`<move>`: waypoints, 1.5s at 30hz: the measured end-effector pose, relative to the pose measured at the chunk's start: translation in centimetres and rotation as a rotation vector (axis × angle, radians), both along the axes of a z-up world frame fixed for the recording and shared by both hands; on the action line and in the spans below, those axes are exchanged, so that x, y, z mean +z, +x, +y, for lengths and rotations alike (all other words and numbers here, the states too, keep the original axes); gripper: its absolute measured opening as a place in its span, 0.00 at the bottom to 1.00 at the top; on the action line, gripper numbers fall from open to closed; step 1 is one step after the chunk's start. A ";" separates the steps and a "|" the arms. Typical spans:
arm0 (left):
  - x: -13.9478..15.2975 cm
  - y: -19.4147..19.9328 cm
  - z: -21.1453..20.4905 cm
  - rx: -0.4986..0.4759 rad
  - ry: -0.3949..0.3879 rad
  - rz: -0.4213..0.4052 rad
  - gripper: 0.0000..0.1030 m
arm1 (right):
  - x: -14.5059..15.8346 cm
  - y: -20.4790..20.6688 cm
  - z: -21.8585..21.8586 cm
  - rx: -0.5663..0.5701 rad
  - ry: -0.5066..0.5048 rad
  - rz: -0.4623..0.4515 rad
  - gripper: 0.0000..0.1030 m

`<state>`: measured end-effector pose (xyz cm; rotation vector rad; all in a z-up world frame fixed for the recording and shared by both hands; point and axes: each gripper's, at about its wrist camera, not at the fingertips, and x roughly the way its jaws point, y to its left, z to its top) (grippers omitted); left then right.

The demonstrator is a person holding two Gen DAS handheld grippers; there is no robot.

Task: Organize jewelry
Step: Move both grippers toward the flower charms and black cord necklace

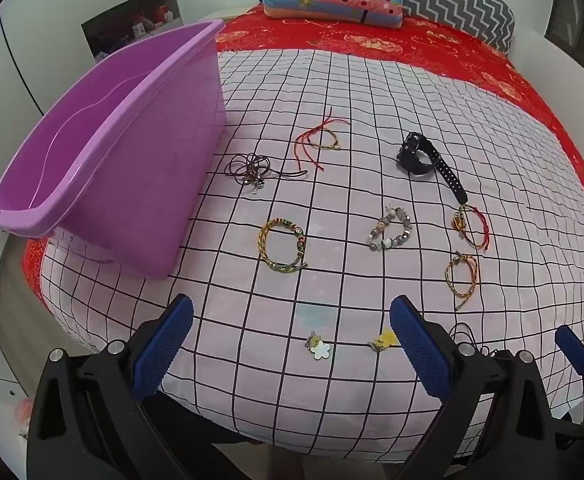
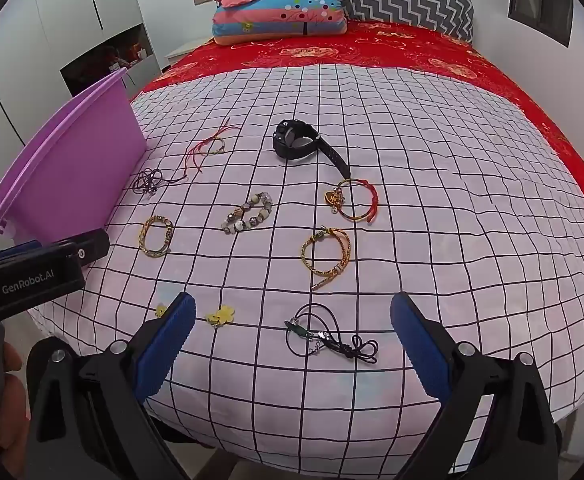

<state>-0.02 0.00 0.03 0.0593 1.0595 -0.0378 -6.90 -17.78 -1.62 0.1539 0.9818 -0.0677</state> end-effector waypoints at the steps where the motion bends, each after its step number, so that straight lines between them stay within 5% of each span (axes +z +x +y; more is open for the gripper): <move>1: 0.0 0.0 0.0 -0.001 0.004 -0.002 0.94 | 0.0 0.0 0.0 -0.001 0.000 -0.003 0.91; 45: -1.1 -0.5 1.0 0.009 0.023 0.012 0.94 | 0.6 0.4 0.2 -0.002 -0.011 -0.030 0.91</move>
